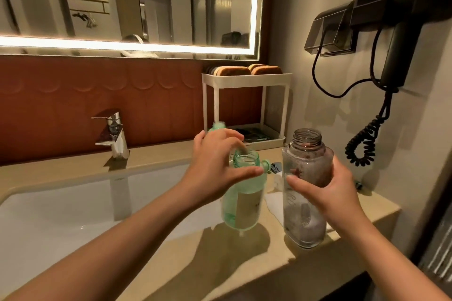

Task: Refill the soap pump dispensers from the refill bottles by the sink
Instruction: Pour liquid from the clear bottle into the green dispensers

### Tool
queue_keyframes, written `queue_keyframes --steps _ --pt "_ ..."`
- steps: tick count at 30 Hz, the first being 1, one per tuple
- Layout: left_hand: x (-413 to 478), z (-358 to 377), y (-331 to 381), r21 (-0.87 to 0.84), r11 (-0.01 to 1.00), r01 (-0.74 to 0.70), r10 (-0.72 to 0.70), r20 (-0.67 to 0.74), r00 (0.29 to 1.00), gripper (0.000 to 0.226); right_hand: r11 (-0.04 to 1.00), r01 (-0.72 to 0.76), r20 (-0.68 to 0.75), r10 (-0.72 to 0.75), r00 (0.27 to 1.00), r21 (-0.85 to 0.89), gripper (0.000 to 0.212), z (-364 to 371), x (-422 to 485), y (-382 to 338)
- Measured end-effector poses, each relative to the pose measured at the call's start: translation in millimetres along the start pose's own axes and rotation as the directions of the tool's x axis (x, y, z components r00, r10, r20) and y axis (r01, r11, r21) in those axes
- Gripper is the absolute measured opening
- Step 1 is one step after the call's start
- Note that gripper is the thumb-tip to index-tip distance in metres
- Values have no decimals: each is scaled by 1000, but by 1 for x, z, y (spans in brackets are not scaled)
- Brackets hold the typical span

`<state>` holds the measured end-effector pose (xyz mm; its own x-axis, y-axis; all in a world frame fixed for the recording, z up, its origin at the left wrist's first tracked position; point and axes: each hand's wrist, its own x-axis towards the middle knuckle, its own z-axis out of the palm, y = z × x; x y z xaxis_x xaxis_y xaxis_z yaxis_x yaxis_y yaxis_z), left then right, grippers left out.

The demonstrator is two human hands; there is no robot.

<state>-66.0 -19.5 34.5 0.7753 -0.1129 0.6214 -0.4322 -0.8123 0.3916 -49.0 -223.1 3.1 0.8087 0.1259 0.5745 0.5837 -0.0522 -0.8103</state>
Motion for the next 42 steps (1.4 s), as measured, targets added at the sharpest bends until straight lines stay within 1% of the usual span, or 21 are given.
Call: queue_keyframes --steps 4,7,11,13,15,17,19,21,24,26,30,36,42 --pt "-26 2 4 9 1000 -1 1 15 1000 42 999 -8 39 10 999 -43 55 3 -16 -6" --pt "-39 7 5 38 999 33 -34 36 999 42 998 -14 61 19 998 -69 56 4 -23 -9" --pt "-48 13 4 -12 995 100 -99 40 994 42 997 -28 65 33 997 -77 53 3 -30 -10" --pt "-48 17 0 -86 983 162 -161 17 987 40 995 -26 70 33 997 -99 50 2 -33 -10" --pt "-50 25 -4 -235 941 242 -239 40 970 40 992 -24 74 33 997 -121 50 0 -34 -10" --pt "-56 35 -6 -400 865 303 -297 79 952 41 989 -21 84 34 996 -147 50 -1 -35 -9" --pt "-62 44 -4 -517 786 337 -342 90 935 46 985 -32 101 49 994 -168 50 -2 -36 -9" --pt "-68 52 -2 -578 745 333 -367 62 928 58 980 -33 128 59 990 -196 53 -5 -36 -8" --pt "-76 61 0 -612 738 284 -371 -18 928 69 973 -20 157 58 986 -230 59 -8 -33 -10" --pt "-79 66 -1 -619 744 252 -372 -70 926 67 963 -3 184 54 981 -268 62 -10 -28 -8" --pt "-84 74 1 -627 742 235 -393 -123 911 67 917 52 245 51 968 -395 70 -9 -23 -1" --pt "-85 80 1 -660 731 175 -388 -189 902 65 865 164 321 -3 947 -475 75 -4 -12 3" --pt "-87 84 -2 -674 726 138 -367 -209 907 65 750 287 386 -45 921 -596 78 -3 -3 1"
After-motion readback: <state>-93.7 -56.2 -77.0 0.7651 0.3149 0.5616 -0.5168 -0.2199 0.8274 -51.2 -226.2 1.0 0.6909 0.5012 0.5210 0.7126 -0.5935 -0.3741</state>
